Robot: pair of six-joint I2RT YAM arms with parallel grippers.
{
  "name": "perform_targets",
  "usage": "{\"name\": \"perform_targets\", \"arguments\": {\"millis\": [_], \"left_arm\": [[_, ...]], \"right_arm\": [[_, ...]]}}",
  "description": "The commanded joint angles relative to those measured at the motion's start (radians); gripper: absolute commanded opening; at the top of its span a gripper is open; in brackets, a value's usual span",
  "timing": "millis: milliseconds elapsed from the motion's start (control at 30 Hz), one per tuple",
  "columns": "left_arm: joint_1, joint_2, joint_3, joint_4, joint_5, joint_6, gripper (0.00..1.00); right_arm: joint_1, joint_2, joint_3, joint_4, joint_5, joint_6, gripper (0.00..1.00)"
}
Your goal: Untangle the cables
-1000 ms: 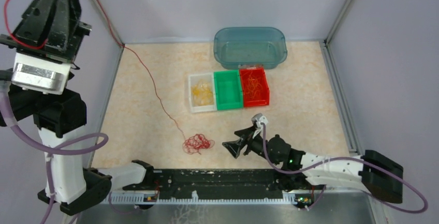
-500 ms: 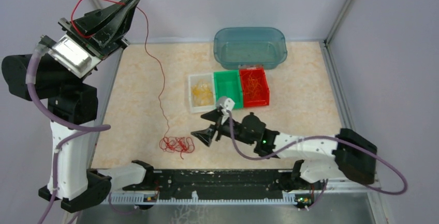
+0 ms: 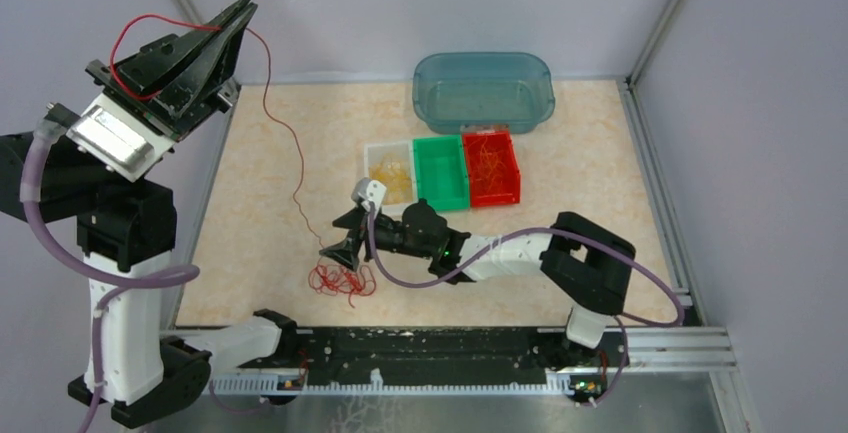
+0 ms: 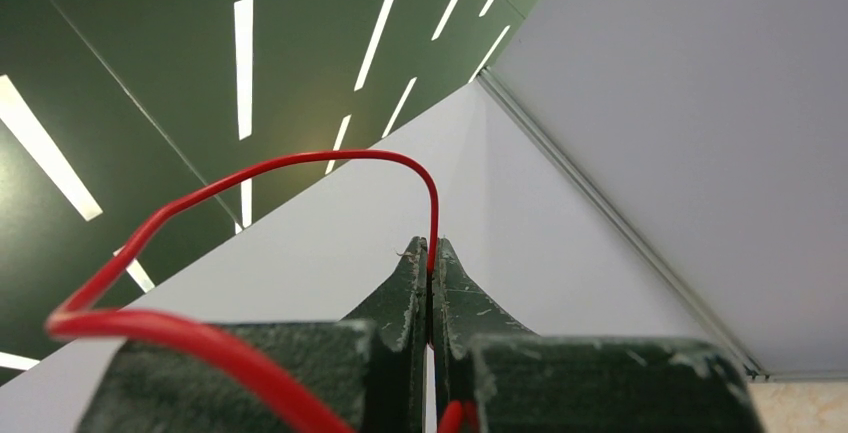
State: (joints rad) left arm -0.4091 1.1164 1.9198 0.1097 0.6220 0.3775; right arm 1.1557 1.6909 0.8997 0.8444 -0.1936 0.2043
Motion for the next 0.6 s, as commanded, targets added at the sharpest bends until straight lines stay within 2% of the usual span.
{"name": "perform_targets", "arguments": {"millis": [0,133,167,200,267,333,467,567], "left_arm": [[-0.002,-0.007,-0.030,0.004,0.004,0.020,0.00],[-0.003,-0.009,-0.038,0.009,-0.002,0.025,0.00],[-0.003,-0.009,-0.038,0.009,-0.002,0.027,0.00],[-0.002,-0.010,-0.040,0.009,-0.003,0.028,0.00],[-0.002,-0.015,-0.045,0.006,-0.010,0.034,0.00],[-0.002,-0.028,-0.058,0.001,-0.021,0.034,0.00],[-0.002,-0.083,-0.144,-0.046,-0.065,-0.030,0.00],[-0.003,-0.166,-0.307,-0.121,-0.071,-0.120,0.00]], "right_arm": [[-0.004,0.066,0.085,0.101,-0.096,0.039,0.68],[-0.004,0.126,0.123,0.112,-0.120,0.061,0.59],[-0.004,0.139,0.131,0.116,-0.125,0.065,0.54],[-0.005,0.151,0.137,0.120,-0.125,0.063,0.47],[-0.008,0.149,0.147,0.113,-0.125,0.050,0.17],[-0.020,0.125,0.144,0.093,-0.119,0.044,0.00],[-0.058,0.006,0.067,0.096,-0.080,0.048,0.00],[-0.095,-0.133,-0.043,0.114,-0.049,0.054,0.00]]}}
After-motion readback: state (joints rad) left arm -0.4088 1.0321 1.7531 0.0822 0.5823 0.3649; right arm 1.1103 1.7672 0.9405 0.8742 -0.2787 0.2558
